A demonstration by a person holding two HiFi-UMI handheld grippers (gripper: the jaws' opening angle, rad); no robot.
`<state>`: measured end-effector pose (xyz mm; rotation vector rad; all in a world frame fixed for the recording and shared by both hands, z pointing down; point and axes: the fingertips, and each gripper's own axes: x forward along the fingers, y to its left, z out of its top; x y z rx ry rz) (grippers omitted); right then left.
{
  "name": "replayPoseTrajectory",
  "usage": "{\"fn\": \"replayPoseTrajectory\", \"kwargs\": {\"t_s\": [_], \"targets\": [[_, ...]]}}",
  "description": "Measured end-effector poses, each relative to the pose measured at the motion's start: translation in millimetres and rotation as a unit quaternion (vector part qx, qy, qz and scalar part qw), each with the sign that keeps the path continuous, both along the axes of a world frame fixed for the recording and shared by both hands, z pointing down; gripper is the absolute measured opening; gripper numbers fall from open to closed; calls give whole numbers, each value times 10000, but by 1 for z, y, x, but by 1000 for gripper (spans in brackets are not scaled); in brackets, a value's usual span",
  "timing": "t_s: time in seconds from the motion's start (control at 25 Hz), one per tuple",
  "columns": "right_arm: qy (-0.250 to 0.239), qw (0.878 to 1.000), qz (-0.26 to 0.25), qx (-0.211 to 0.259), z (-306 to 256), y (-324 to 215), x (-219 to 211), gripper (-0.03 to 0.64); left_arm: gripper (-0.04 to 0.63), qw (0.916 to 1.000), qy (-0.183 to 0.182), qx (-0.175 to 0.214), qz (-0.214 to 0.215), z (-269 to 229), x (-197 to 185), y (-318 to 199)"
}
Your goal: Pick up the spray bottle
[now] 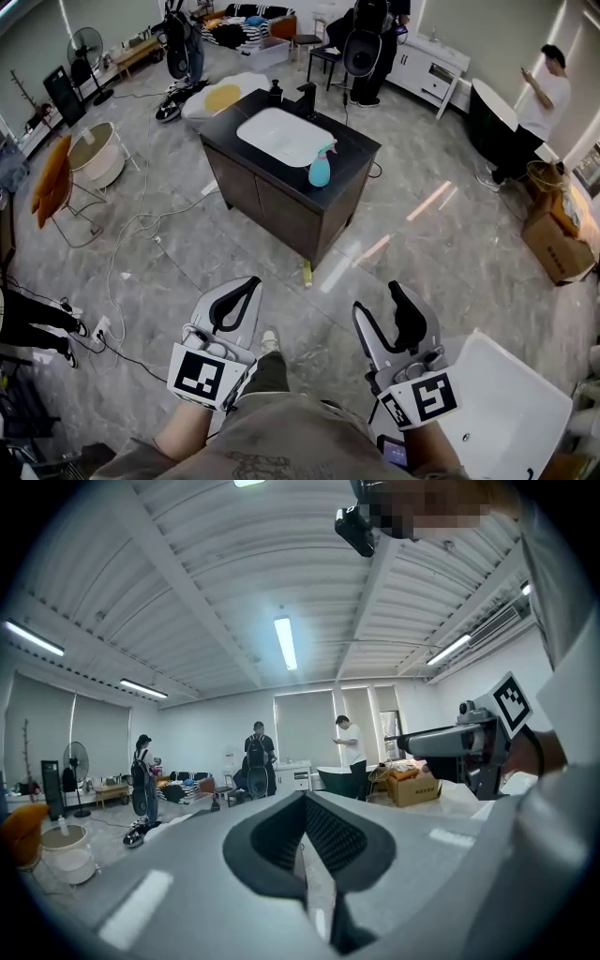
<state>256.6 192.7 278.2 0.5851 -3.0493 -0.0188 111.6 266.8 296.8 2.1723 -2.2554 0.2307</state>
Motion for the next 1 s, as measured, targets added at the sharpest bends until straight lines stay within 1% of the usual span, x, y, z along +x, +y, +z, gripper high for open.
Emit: {"fn": "replayPoseTrajectory", "kwargs": {"t_s": [0.24, 0.44, 0.6, 0.72, 1.0], "targets": [[164, 9997, 106, -112, 5, -47, -71, 249, 0, 9999, -32, 52, 107, -5, -65, -48], [274, 9992, 236, -155, 11, -83, -131, 249, 0, 9996, -21, 2, 272, -3, -123, -89], [339, 9986, 358, -197, 15, -108, -170, 247, 0, 9994, 26, 27, 358, -4, -167, -113], [403, 9979, 458, -223, 20, -125, -191, 245, 0, 9988, 113, -8, 483, 1, -189, -131], [540, 9963, 588, -310, 33, -160, -222, 245, 0, 9980, 163, -64, 610, 10, -220, -167]]}}
